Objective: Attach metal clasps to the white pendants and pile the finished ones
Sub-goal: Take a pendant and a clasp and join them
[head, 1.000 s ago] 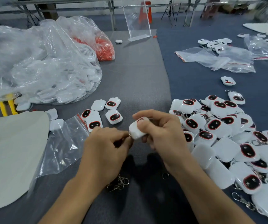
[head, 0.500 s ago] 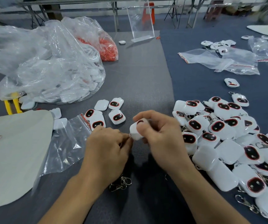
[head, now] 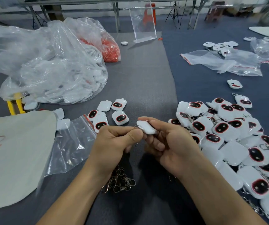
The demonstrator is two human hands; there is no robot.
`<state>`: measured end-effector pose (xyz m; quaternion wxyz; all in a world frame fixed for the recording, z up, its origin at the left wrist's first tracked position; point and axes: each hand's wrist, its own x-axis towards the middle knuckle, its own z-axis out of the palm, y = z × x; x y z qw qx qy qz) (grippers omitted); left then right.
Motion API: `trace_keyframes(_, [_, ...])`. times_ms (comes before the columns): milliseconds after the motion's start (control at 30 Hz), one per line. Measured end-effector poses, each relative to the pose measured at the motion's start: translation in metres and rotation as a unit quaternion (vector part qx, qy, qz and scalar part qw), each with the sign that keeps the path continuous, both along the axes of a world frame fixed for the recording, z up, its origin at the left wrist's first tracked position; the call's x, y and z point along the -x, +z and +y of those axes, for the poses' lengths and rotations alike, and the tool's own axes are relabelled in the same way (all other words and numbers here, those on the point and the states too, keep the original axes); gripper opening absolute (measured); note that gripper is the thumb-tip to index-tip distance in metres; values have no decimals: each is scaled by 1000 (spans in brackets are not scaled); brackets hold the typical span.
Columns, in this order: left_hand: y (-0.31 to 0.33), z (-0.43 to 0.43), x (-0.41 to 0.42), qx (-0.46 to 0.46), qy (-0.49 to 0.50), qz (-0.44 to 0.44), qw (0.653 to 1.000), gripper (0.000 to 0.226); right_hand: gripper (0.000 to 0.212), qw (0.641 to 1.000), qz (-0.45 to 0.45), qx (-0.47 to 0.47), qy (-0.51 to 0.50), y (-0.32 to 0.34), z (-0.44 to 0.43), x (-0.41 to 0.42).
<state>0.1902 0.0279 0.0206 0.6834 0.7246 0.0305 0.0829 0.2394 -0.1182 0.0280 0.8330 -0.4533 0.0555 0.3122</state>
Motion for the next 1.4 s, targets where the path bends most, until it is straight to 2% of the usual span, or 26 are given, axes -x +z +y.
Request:
trace_keyframes(67, [0, 2, 2, -15, 4, 7, 1000, 14, 32, 999, -22, 20, -17, 0, 0, 2])
trace_keyframes(100, [-1, 3, 2, -71, 19, -3, 997, 15, 30, 997, -50, 53, -38, 0, 0, 2])
trace_keyframes(133, [-2, 3, 3, -165, 43, -19, 985, 19, 29, 990, -88, 90, -62, -1, 1, 2])
trace_keyframes(167, [-5, 4, 3, -289, 71, -37, 954, 23, 28, 979, -136, 124, -83, -1, 2, 3])
trace_keyframes(233, [-4, 1, 6, -511, 90, -71, 852, 27, 22, 939, -259, 204, -97, -4, 7, 8])
trace_keyframes(267, [-4, 0, 8, -572, 84, -89, 811, 27, 16, 908, -323, 252, -91, -7, 9, 12])
trace_keyframes(300, [-5, 0, 9, -605, 78, -103, 786, 26, 13, 878, -373, 290, -84, -9, 12, 17])
trace_keyframes(333, [-7, 1, 10, -615, 83, -115, 776, 24, 13, 858, -403, 308, -82, -10, 13, 19])
trace_keyframes(400, [-7, 3, 10, -579, 125, -125, 796, 20, 15, 862, -404, 289, -94, -7, 10, 17])
trace_keyframes(467, [-4, 1, 9, -487, 168, -111, 850, 13, 17, 894, -348, 248, -133, -3, 2, 7])
trace_keyframes(533, [-2, -3, 8, -357, 188, -81, 911, 7, 17, 906, -298, 247, -173, 0, -8, -2])
trace_keyframes(567, [-3, -5, 7, -311, 189, -75, 929, 9, 14, 908, -285, 249, -180, 1, -11, -5])
trace_keyframes(633, [-4, -7, 7, -287, 186, -82, 936, 14, 16, 912, -276, 249, -171, 2, -15, -7])
trace_keyframes(733, [-5, -6, 7, -332, 198, -97, 917, 10, 22, 894, -296, 291, -168, 3, -20, -12])
trace_keyframes(800, [-5, -1, 7, -370, 213, -95, 900, 7, 21, 847, -337, 362, -195, 3, -25, -15])
trace_keyframes(900, [-6, 10, 7, -435, 233, -78, 866, 6, 18, 743, -401, 493, -209, 1, -34, -17])
trace_keyframes(1000, [-5, 18, 9, -507, 226, -34, 831, 7, 25, 642, -426, 605, -202, 0, -42, -21])
trace_keyframes(1100, [0, 18, 12, -550, 206, 64, 807, 22, 42, 561, -448, 655, -236, 1, -39, -18])
trace_keyframes(1167, [2, 15, 14, -554, 197, 90, 804, 29, 50, 541, -494, 631, -255, 1, -23, -7])
trace_keyframes(1233, [3, 16, 14, -574, 183, 74, 795, 29, 57, 546, -554, 593, -207, -4, 3, 3])
trace_keyframes(1333, [4, 18, 13, -599, 161, 58, 782, 24, 67, 630, -567, 531, -17, -14, 34, 4])
trace_keyframes(1367, [3, 19, 12, -599, 159, 57, 783, 21, 67, 649, -560, 514, 40, -17, 40, 0])
trace_keyframes(1400, [3, 20, 12, -597, 160, 56, 784, 19, 67, 650, -561, 507, 78, -21, 44, -6])
